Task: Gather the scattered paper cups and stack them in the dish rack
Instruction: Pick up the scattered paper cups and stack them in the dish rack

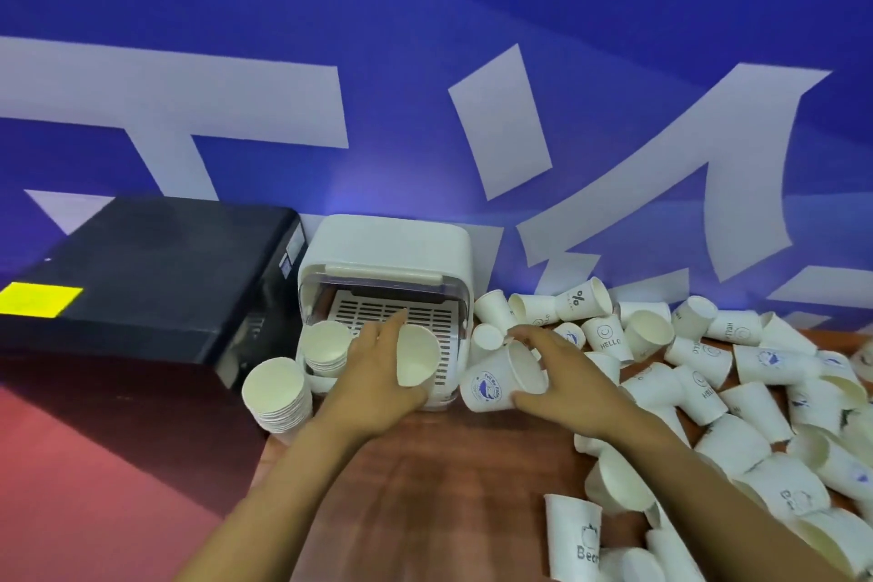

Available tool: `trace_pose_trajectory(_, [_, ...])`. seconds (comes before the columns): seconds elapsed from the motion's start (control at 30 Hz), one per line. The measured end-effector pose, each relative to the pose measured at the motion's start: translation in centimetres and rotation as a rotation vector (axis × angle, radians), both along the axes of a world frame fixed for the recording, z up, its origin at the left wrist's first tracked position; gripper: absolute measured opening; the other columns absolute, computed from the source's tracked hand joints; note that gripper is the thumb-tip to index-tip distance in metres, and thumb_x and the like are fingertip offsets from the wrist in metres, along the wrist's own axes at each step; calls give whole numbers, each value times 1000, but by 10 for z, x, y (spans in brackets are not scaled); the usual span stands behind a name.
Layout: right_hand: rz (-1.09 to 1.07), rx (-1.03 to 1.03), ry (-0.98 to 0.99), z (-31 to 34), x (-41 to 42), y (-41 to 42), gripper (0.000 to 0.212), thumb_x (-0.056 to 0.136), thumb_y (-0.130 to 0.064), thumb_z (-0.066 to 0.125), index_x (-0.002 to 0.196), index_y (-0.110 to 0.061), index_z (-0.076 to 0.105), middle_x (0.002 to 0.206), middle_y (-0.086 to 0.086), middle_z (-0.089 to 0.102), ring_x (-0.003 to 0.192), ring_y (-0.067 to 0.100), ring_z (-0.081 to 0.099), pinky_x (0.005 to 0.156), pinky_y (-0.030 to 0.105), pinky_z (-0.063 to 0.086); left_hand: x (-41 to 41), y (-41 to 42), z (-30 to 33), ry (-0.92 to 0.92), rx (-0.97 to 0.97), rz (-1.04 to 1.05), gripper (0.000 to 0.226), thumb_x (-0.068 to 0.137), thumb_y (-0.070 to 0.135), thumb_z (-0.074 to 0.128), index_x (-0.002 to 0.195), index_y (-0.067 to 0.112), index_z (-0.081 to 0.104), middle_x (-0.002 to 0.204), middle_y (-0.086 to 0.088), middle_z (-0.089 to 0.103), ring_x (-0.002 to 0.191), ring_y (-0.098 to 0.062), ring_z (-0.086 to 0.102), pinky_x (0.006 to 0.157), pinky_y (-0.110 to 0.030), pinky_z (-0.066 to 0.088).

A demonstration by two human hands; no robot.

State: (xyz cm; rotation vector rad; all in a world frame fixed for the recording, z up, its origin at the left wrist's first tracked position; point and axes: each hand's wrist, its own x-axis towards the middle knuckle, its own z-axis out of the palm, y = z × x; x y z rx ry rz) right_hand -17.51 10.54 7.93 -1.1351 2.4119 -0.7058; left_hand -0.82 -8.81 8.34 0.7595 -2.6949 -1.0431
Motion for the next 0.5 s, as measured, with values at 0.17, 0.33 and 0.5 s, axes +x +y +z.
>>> trace_pose_trajectory(0.17, [31,67,21,-2,34,-37,78,67,-39,68,138,-36,36,134,-11,43,120,13,43,103,30,37,31,-41,8,14,22,5,81,72,17,70,141,24,29,136,2,27,129,-20,36,104,-28,34])
trace_pose_trajectory(0.33, [52,136,52,-8,59,-65,80,70,-43,62,142,-41,29,134,-13,41,123,14,34,102,30,34,52,-84,15,20,-27,89,75,67,20,78,132,22,38,124,2,33,119,-21,39,96,-30,38])
trace_pose_trajectory(0.5, [10,123,122,-2,73,-94,76,74,-45,64,141,-42,29,137,-12,43,125,14,38,101,31,39,57,-117,20,-28,-178,102,74,69,23,78,132,20,39,121,-1,36,115,-23,37,89,-31,41])
